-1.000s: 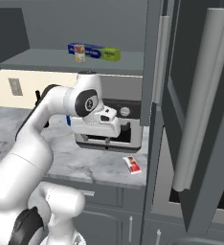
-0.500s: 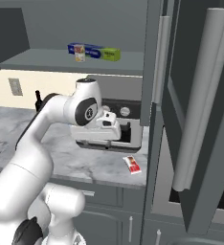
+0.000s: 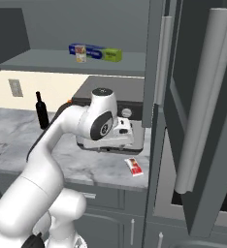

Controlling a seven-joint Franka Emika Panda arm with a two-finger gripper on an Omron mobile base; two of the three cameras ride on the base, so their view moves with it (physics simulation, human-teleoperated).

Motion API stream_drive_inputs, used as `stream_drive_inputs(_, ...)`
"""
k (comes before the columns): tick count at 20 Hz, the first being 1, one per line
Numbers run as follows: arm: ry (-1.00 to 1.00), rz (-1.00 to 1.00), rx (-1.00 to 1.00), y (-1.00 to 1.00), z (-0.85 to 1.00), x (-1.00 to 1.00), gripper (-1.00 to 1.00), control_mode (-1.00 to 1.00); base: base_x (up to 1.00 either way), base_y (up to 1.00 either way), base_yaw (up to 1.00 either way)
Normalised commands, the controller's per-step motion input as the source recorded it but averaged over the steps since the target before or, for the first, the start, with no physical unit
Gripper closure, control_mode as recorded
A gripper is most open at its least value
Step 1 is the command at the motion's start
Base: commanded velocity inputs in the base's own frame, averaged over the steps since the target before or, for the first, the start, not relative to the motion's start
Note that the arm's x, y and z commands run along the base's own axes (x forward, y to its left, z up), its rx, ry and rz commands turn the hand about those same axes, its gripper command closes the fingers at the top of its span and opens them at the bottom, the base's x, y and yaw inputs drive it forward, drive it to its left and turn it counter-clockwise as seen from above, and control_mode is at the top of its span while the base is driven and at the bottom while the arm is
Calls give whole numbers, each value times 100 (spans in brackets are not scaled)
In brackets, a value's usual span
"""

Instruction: Pick the bar and canned food from the counter and place them in the cabinets closest to them.

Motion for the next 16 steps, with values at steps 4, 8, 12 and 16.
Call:
stream_drive_inputs(4, -23, 18, 1, -1, -11, 0, -100, -100, 0, 0, 0)
stream_drive_inputs(8, -5, 5, -9, 0, 0, 0, -100, -100, 0, 0, 0)
stream_drive_inputs(12, 0, 0, -10, 0, -1, 4, -100, -100, 0, 0, 0)
stream_drive_inputs(16, 0, 0, -3, 0, -16, 14, -100, -100, 0, 0, 0)
